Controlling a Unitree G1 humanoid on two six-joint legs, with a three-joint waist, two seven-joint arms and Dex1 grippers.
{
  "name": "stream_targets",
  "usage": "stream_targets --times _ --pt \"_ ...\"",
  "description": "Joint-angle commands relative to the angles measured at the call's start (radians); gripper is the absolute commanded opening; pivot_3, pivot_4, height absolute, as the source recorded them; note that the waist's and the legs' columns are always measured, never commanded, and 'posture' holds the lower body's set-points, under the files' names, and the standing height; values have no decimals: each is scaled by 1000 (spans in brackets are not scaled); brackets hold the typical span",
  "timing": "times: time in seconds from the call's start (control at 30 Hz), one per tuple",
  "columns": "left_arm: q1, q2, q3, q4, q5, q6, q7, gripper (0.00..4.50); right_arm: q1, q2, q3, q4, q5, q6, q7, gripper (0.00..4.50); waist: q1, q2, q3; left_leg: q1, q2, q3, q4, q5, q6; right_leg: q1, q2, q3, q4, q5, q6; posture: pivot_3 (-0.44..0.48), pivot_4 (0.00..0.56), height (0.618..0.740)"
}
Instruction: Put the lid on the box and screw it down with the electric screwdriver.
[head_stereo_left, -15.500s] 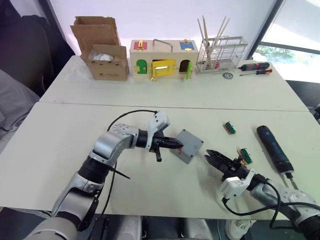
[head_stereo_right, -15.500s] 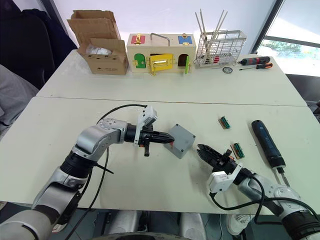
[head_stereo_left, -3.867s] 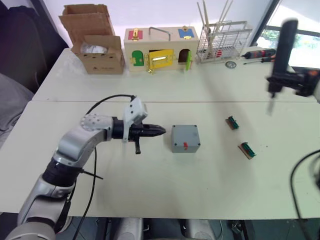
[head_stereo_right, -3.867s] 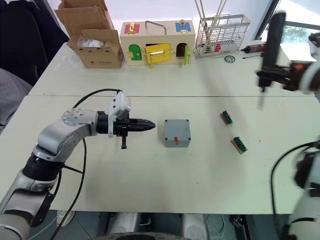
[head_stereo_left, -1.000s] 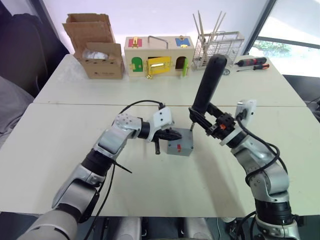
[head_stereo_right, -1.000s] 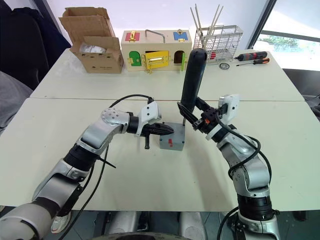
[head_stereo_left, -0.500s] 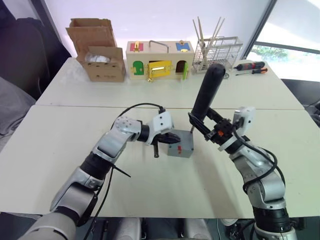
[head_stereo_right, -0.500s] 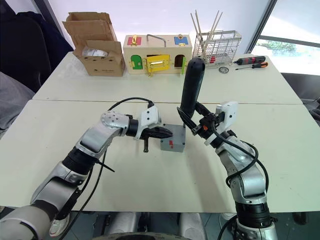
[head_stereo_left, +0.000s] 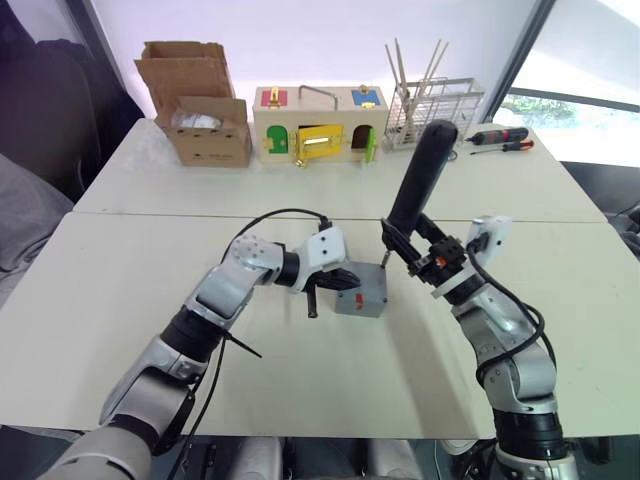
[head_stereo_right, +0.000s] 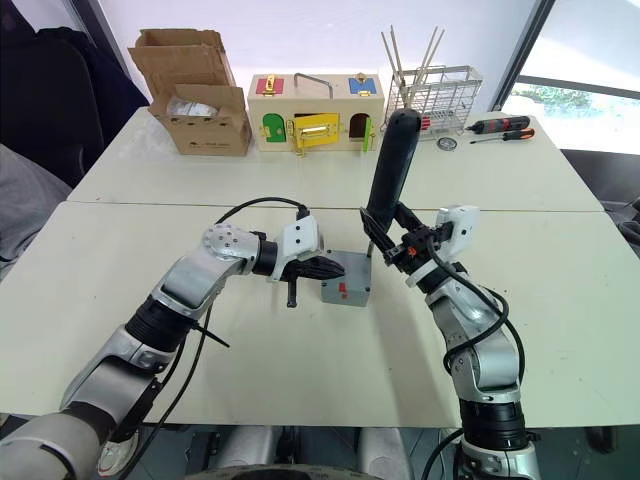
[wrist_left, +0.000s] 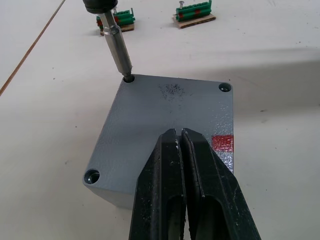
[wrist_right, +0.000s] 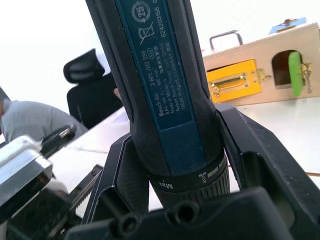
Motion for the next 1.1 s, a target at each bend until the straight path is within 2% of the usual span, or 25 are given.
stream_targets --times 0.03,0.33,0.83,1.1 --pt "48 15 -85 58 61 41 -6 99 28 -3 19 28 -9 18 1 1811 0 0 -1 0 0 0 0 0 0 0 0 0 0 0 0 0 150 729" --pt "49 14 -84 58 60 40 -5 99 50 -23 72 37 -67 -11 10 1811 0 1 -2 0 0 0 -1 0 -1 -1 0 0 -1 -1 -1 0 150 729" --pt "64 16 -85 38 58 54 5 99 76 3 67 76 -57 -20 0 1811 0 -1 -7 0 0 0 -3 0 -1 -1 -1 0 -3 -1 -2 0 150 729" --pt "67 13 -87 36 59 56 8 99 91 -8 117 82 -104 -42 11 1811 -1 -1 -10 0 0 0 -6 0 -1 0 -1 0 -10 -1 -3 0 150 729"
